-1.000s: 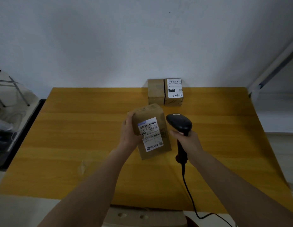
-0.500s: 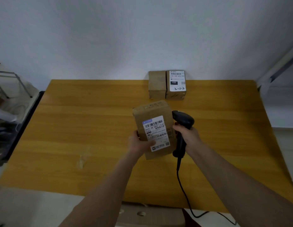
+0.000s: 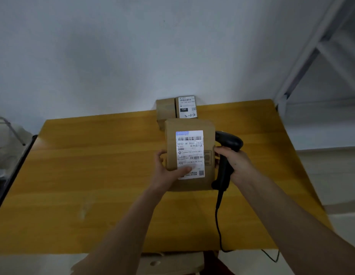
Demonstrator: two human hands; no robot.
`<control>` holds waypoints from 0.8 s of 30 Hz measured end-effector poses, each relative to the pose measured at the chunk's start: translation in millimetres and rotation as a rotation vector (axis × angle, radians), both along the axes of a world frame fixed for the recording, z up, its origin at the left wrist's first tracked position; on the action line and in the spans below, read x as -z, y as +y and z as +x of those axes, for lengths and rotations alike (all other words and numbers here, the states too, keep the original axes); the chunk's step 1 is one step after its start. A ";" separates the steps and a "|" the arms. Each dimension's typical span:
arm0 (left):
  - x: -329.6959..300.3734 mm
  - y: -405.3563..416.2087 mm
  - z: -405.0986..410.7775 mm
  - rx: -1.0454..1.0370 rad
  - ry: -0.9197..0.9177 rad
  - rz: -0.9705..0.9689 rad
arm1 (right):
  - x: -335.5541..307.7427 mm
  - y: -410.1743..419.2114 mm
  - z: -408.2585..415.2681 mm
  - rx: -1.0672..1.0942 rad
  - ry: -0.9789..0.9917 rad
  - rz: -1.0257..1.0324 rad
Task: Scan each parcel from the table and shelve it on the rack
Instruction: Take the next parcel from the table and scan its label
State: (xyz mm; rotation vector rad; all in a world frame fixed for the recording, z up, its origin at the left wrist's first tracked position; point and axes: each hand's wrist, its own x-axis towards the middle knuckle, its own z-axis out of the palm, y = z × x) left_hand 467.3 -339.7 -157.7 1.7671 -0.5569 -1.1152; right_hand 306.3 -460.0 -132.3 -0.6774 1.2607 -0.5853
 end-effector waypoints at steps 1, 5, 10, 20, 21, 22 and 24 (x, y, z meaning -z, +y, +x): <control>-3.7 1.6 -4.1 0.015 0.037 -0.030 | -5.0 2.7 -7.7 0.015 0.000 -0.003; -22.6 -1.9 -25.8 0.120 0.078 -0.120 | -23.7 15.4 -44.6 0.118 -0.002 -0.021; -38.8 5.2 -54.7 0.273 0.192 -0.091 | -44.6 55.9 -98.9 0.257 -0.063 -0.084; -49.4 43.5 -121.6 0.483 0.345 -0.030 | -74.0 168.4 -182.8 0.633 0.024 -0.217; -52.5 44.7 -130.9 0.518 0.353 -0.035 | -76.9 178.0 -193.8 0.663 0.030 -0.212; -56.0 45.5 -141.3 0.553 0.363 -0.039 | -79.8 186.3 -204.7 0.689 0.033 -0.207; -63.2 47.9 -164.4 0.626 0.377 -0.040 | -84.0 199.6 -227.5 0.737 0.043 -0.212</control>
